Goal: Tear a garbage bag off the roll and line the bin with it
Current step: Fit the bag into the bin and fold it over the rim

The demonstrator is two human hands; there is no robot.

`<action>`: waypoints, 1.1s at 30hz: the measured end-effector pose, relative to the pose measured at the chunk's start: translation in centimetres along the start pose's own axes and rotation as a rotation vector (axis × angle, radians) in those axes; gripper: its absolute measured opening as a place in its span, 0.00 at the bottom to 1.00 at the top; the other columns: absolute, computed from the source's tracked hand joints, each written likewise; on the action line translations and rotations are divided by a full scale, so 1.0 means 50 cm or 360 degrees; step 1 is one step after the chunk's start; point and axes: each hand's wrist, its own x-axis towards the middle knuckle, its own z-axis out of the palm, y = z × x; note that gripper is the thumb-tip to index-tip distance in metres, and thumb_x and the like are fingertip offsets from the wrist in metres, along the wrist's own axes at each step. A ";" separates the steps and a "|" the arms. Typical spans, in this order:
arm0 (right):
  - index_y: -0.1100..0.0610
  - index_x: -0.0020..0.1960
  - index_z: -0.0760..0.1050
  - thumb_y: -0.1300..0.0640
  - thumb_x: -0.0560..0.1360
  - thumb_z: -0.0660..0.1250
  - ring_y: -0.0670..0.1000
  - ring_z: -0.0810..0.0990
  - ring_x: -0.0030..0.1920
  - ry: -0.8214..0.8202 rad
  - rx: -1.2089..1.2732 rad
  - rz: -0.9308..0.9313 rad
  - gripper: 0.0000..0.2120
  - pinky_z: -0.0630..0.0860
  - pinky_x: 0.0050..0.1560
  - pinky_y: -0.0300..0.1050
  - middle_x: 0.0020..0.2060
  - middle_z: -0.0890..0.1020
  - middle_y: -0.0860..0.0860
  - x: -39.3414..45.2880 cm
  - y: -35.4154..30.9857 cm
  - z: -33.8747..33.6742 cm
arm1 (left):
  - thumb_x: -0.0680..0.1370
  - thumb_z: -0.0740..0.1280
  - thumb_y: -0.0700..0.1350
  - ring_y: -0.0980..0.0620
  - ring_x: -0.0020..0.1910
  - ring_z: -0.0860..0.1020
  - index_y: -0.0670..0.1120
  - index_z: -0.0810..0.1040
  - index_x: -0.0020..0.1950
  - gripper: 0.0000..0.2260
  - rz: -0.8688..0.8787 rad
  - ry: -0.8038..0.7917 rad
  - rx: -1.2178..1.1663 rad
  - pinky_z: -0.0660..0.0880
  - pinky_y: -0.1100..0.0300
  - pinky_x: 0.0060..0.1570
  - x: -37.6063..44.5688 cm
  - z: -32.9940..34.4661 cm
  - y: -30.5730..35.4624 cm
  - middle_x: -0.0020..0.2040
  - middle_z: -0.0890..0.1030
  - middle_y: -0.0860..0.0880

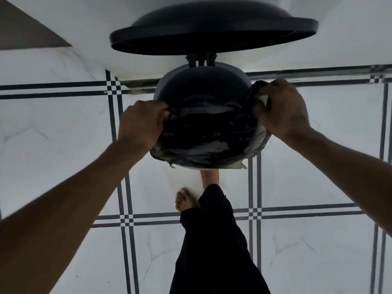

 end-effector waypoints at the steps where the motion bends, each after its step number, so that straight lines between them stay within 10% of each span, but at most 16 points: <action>1: 0.58 0.53 0.82 0.56 0.74 0.61 0.61 0.77 0.48 0.0066 -0.0094 -0.0070 0.13 0.72 0.46 0.47 0.46 0.80 0.58 0.004 -0.004 -0.001 | 0.81 0.60 0.42 0.39 0.45 0.80 0.47 0.82 0.51 0.11 -0.0031 0.0079 -0.0032 0.71 0.54 0.42 0.010 -0.004 -0.002 0.46 0.83 0.43; 10: 0.45 0.67 0.73 0.62 0.70 0.60 0.64 0.79 0.49 -0.0034 0.0003 -0.0023 0.27 0.76 0.44 0.51 0.51 0.78 0.54 0.091 -0.024 -0.001 | 0.74 0.57 0.35 0.42 0.45 0.76 0.42 0.70 0.59 0.14 -0.0459 0.0331 -0.0289 0.70 0.51 0.45 0.082 -0.009 -0.018 0.47 0.78 0.45; 16: 0.45 0.61 0.77 0.60 0.68 0.61 0.57 0.82 0.53 -0.0221 0.0248 0.0008 0.24 0.79 0.53 0.49 0.53 0.84 0.49 0.121 -0.014 0.011 | 0.69 0.56 0.33 0.47 0.48 0.79 0.48 0.79 0.41 0.15 -0.0453 0.0452 -0.0306 0.72 0.57 0.46 0.119 0.007 -0.035 0.47 0.82 0.48; 22: 0.44 0.57 0.81 0.66 0.67 0.64 0.44 0.78 0.46 -0.0302 0.0610 0.0188 0.24 0.73 0.46 0.37 0.47 0.81 0.42 0.158 0.001 0.011 | 0.74 0.60 0.38 0.51 0.60 0.80 0.50 0.83 0.61 0.20 -0.0244 0.0435 -0.0551 0.75 0.60 0.61 0.148 0.010 -0.036 0.60 0.83 0.50; 26: 0.51 0.59 0.81 0.72 0.70 0.62 0.43 0.78 0.42 -0.0399 0.0892 0.0436 0.24 0.73 0.36 0.26 0.46 0.80 0.47 0.184 0.004 0.036 | 0.78 0.62 0.38 0.48 0.61 0.80 0.50 0.83 0.61 0.16 -0.0459 0.0131 -0.0551 0.75 0.57 0.62 0.199 0.030 -0.049 0.60 0.84 0.47; 31: 0.52 0.54 0.81 0.70 0.75 0.60 0.50 0.70 0.31 -0.0626 0.0663 0.0695 0.19 0.68 0.24 0.36 0.37 0.76 0.54 0.160 0.027 0.041 | 0.78 0.60 0.33 0.45 0.51 0.80 0.44 0.82 0.61 0.17 -0.0786 -0.0407 -0.0581 0.73 0.56 0.46 0.196 0.054 -0.086 0.53 0.82 0.42; 33: 0.53 0.55 0.80 0.71 0.76 0.60 0.49 0.71 0.32 -0.0608 0.0810 0.0641 0.18 0.70 0.23 0.32 0.37 0.75 0.53 0.116 0.029 0.035 | 0.76 0.62 0.32 0.56 0.42 0.82 0.45 0.84 0.55 0.15 -0.0697 -0.0364 -0.0714 0.76 0.61 0.41 0.163 0.048 -0.087 0.46 0.84 0.45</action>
